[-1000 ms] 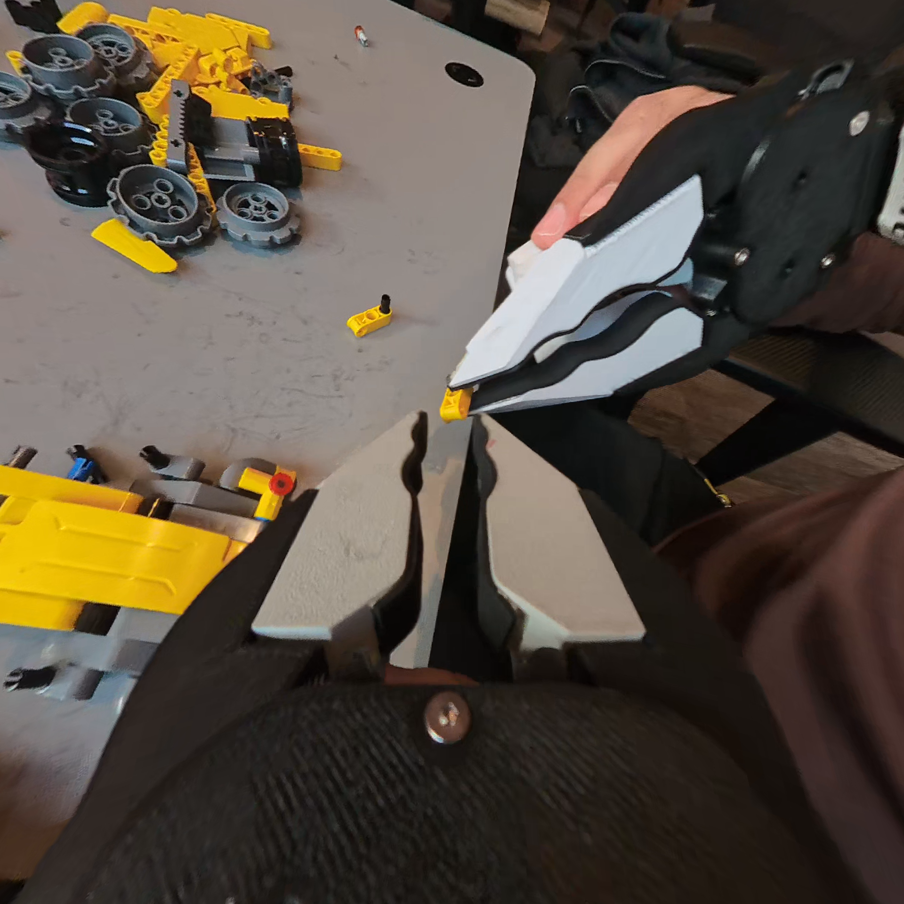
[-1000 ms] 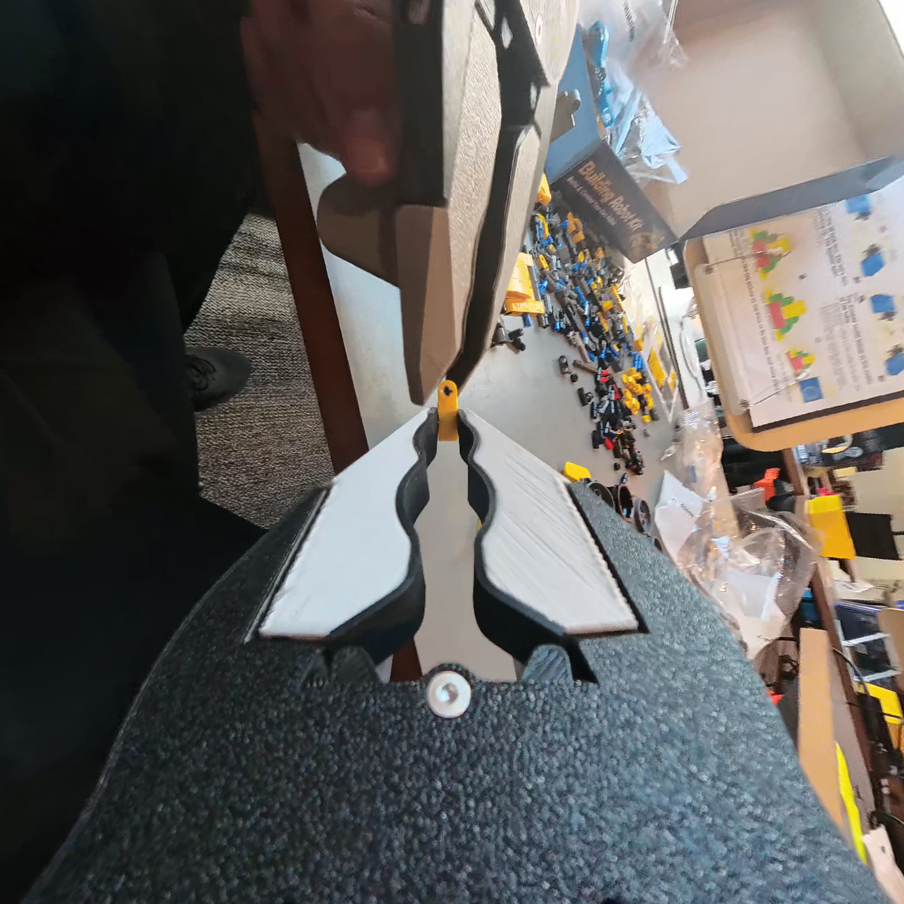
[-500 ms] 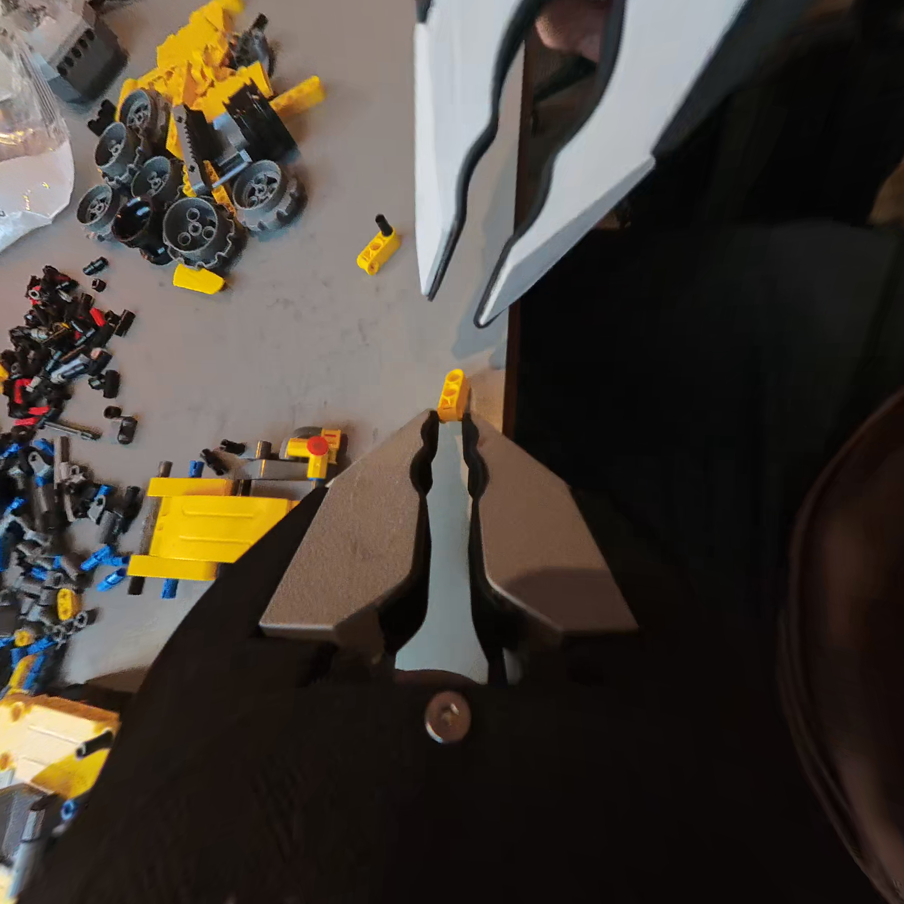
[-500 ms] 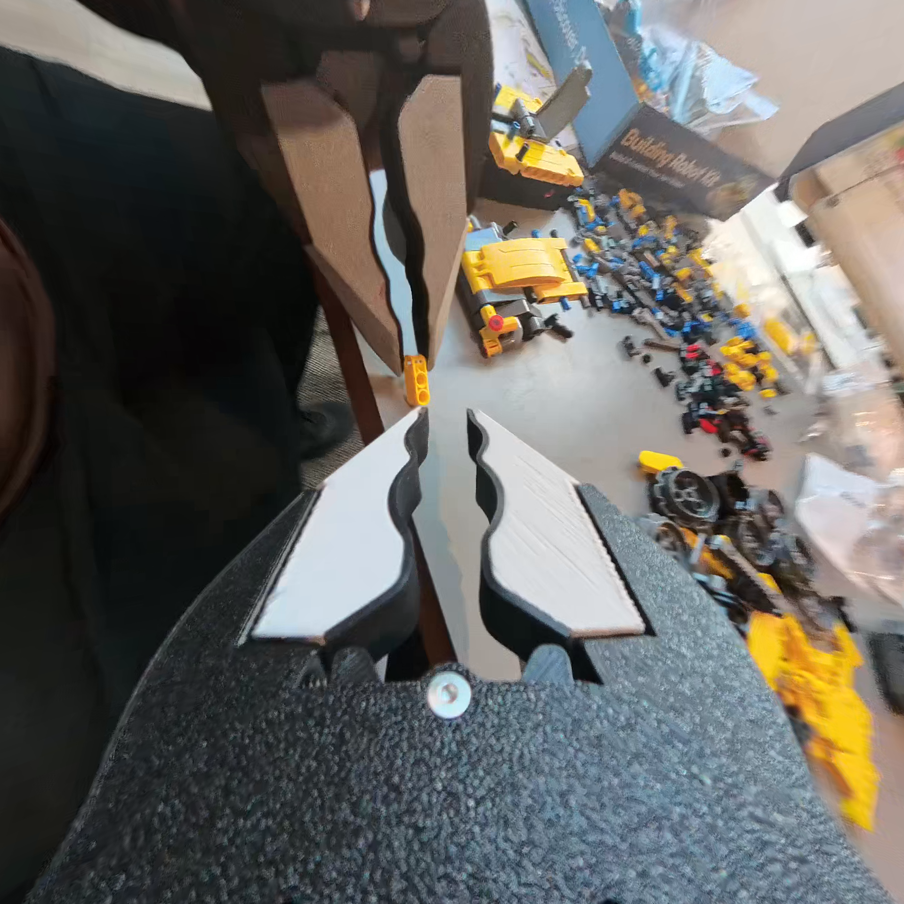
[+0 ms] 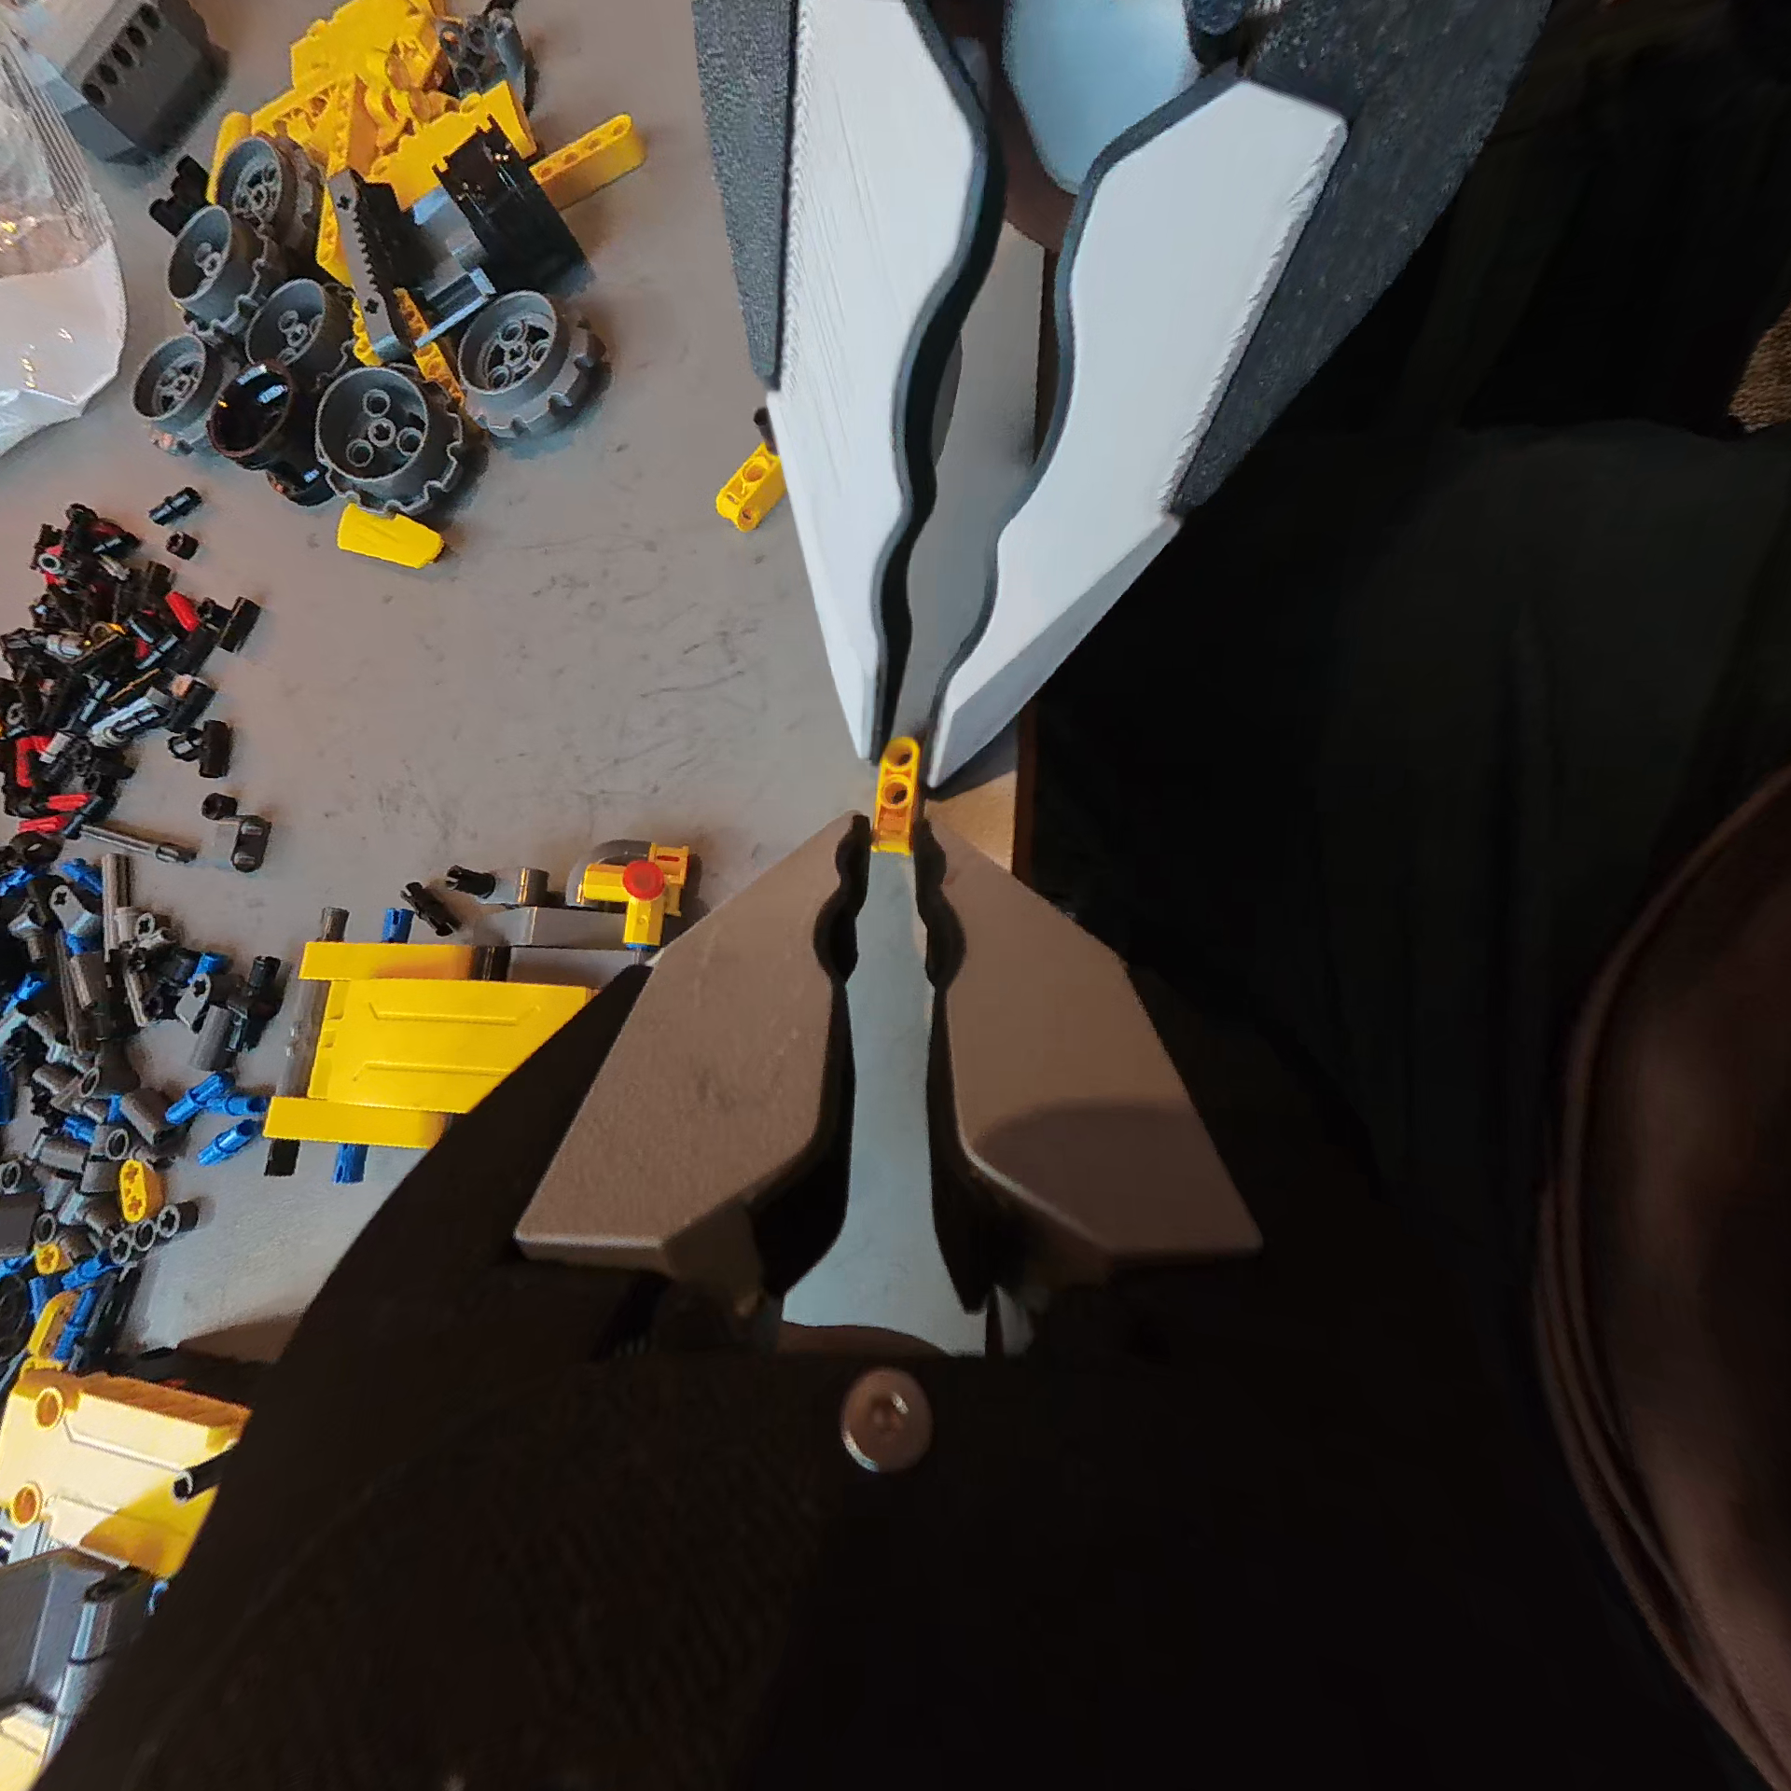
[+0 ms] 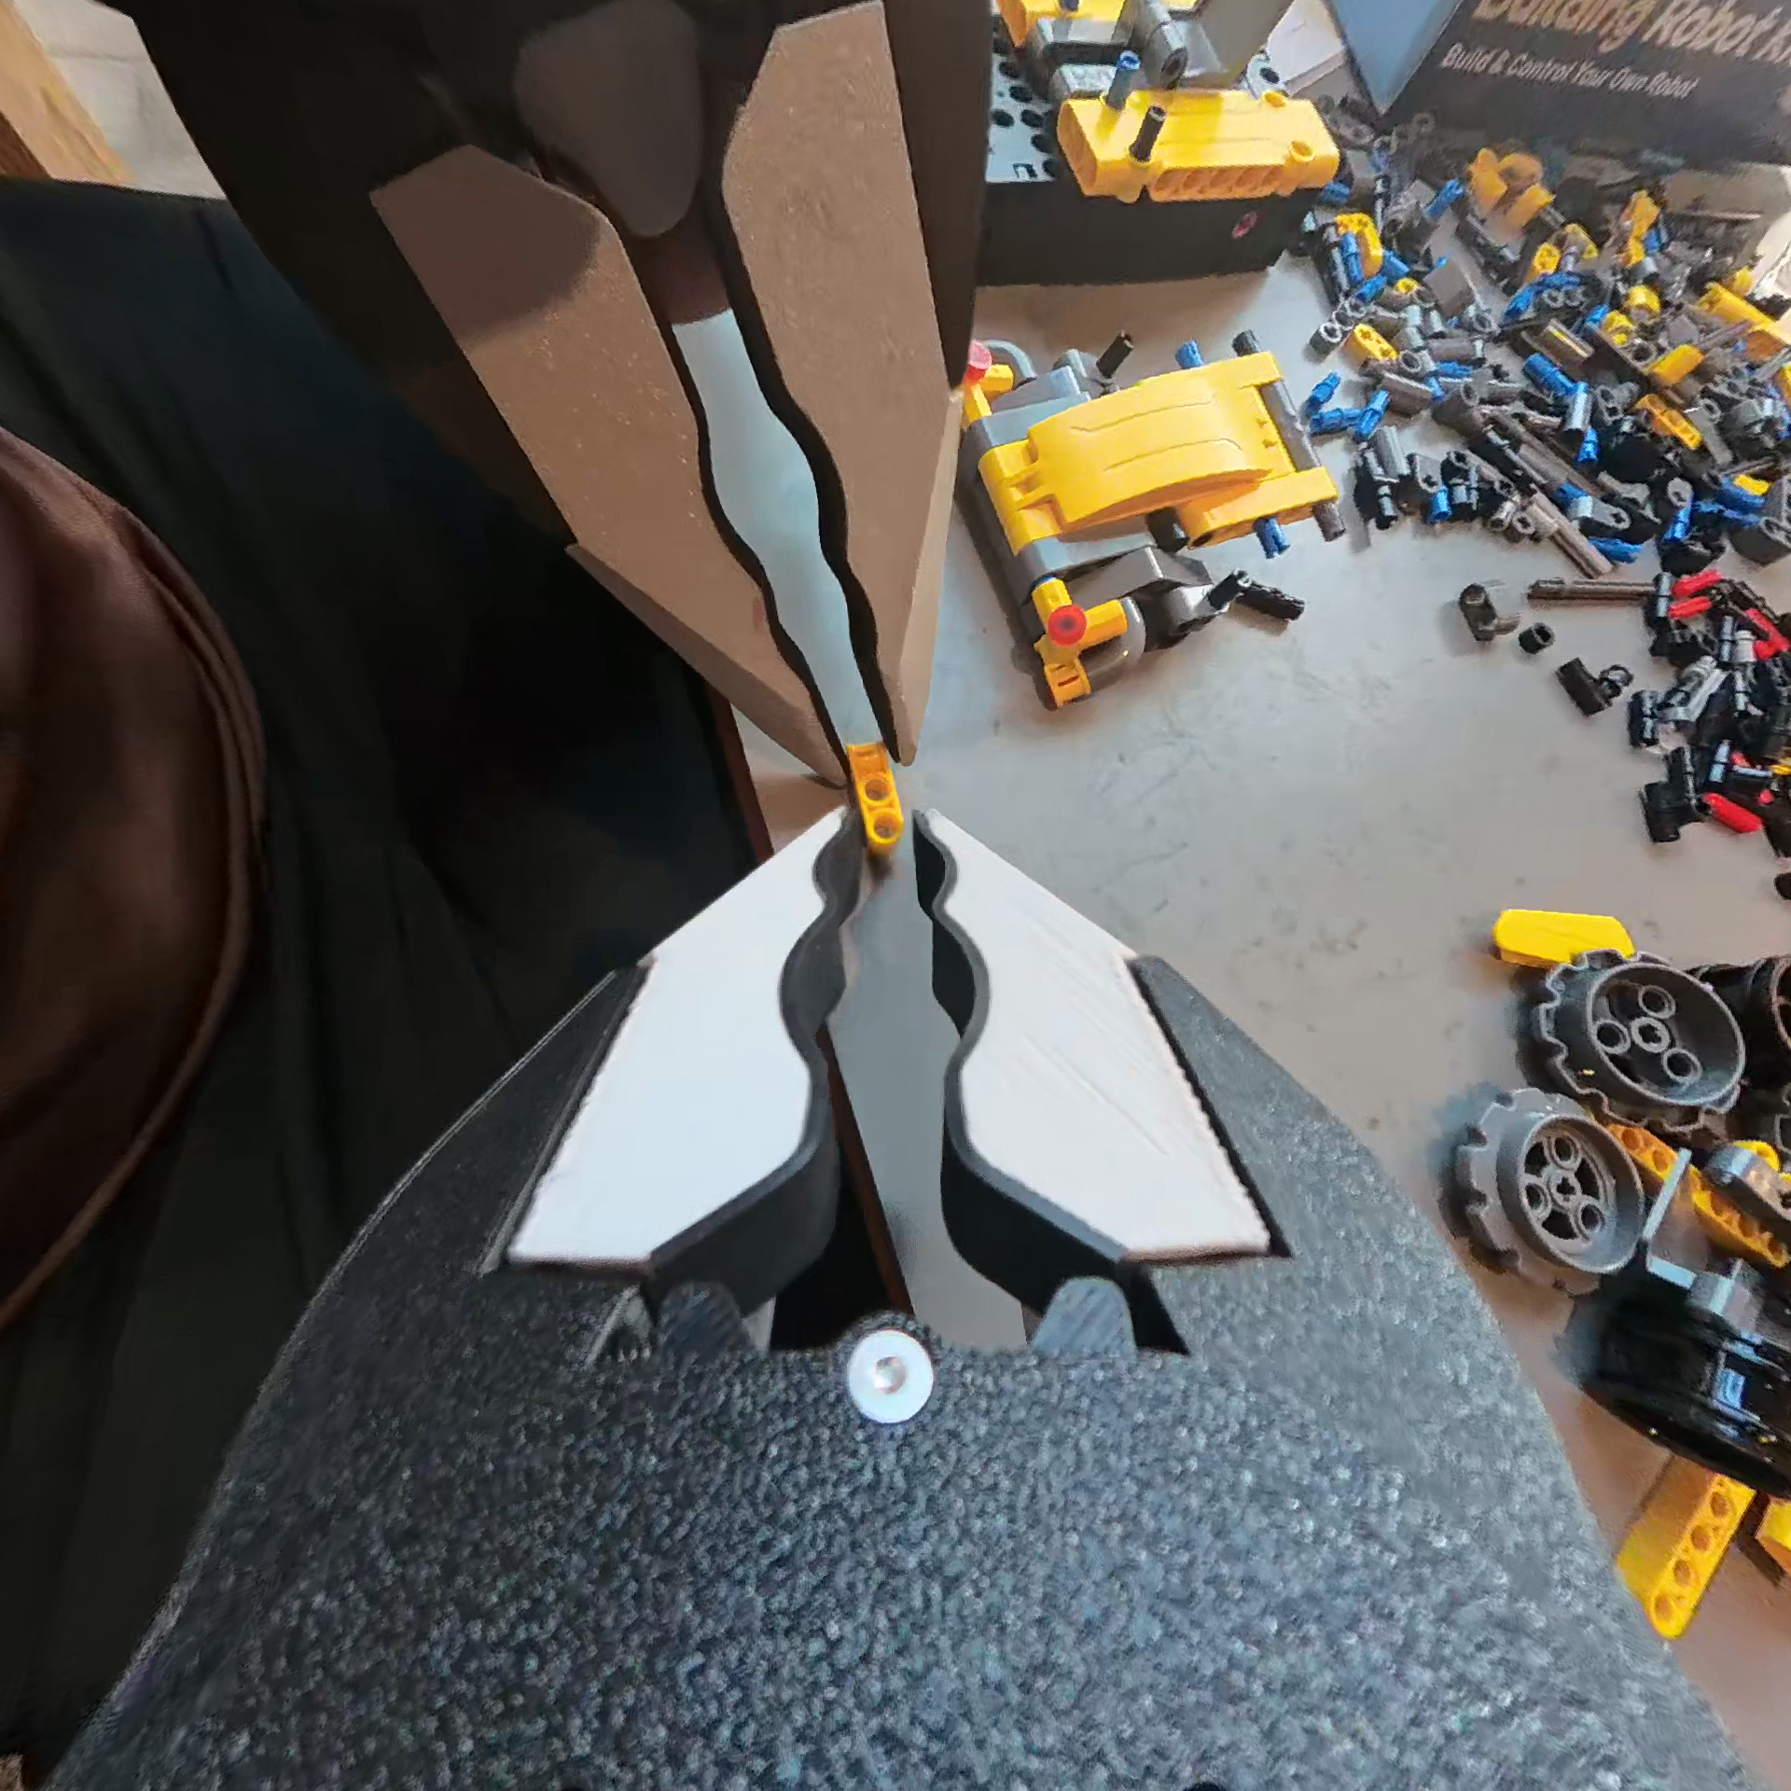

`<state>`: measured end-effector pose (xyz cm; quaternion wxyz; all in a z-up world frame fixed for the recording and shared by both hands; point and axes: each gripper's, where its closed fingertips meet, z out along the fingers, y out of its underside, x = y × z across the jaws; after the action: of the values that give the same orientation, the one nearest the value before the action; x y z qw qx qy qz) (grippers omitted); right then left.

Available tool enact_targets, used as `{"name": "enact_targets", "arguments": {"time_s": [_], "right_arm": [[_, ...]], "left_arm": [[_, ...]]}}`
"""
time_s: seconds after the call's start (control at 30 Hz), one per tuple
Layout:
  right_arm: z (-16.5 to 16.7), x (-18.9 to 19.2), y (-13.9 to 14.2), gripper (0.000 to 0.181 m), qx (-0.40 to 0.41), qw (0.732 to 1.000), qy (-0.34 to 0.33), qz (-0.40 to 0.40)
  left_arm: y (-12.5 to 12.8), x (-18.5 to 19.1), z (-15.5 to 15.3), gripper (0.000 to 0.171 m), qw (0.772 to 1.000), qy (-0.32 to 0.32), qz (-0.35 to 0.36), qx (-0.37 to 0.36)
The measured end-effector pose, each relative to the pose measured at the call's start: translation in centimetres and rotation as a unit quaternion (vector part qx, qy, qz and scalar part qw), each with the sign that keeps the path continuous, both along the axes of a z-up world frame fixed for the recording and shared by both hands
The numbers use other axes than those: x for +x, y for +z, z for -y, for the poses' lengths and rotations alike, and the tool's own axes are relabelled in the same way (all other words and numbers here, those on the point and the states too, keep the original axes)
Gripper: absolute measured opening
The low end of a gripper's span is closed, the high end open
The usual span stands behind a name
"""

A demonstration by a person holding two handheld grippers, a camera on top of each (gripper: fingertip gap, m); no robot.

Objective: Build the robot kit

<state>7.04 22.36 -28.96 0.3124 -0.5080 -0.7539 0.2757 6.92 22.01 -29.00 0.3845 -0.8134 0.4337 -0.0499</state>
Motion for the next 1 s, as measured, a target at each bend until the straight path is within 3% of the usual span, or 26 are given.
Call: {"name": "enact_targets", "arguments": {"time_s": [0.2, 0.3, 0.5, 0.6, 0.67, 0.77, 1.0], "right_arm": [[0.0, 0.0, 0.3, 0.012, -0.014, 1.000, -0.004, 0.000], [-0.7, 0.2, 1.7, 0.012, -0.023, 0.999, -0.011, -0.020], [-5.9, -2.0, 4.6, 0.015, -0.008, 1.000, -0.024, -0.008], [-7.6, -4.9, 4.4, 0.019, 0.001, 0.999, 0.025, 0.040], [-7.5, -6.5, 3.7, 0.024, 0.012, 0.993, 0.099, 0.067], [-8.5, -8.2, 2.4, 0.016, 0.037, 0.981, 0.166, 0.092], [-8.3, -9.4, 0.3, 0.018, 0.019, 0.960, 0.232, 0.156]], "left_arm": [[0.2, -0.8, 0.2, 0.025, 1.000, 0.017, 0.011, -0.020], [0.4, -2.0, 0.7, 0.031, 0.999, 0.042, 0.020, -0.010], [0.7, -4.9, 2.2, 0.032, 0.993, 0.104, 0.054, 0.010], [1.1, -5.8, 2.3, 0.031, 0.990, 0.124, 0.066, 0.021], [1.2, -6.1, 2.4, 0.031, 0.989, 0.129, 0.067, 0.024], [1.3, -6.5, 2.6, 0.031, 0.987, 0.137, 0.076, 0.029], [2.3, -7.1, 1.8, 0.032, 0.988, 0.128, 0.079, 0.037]]}}
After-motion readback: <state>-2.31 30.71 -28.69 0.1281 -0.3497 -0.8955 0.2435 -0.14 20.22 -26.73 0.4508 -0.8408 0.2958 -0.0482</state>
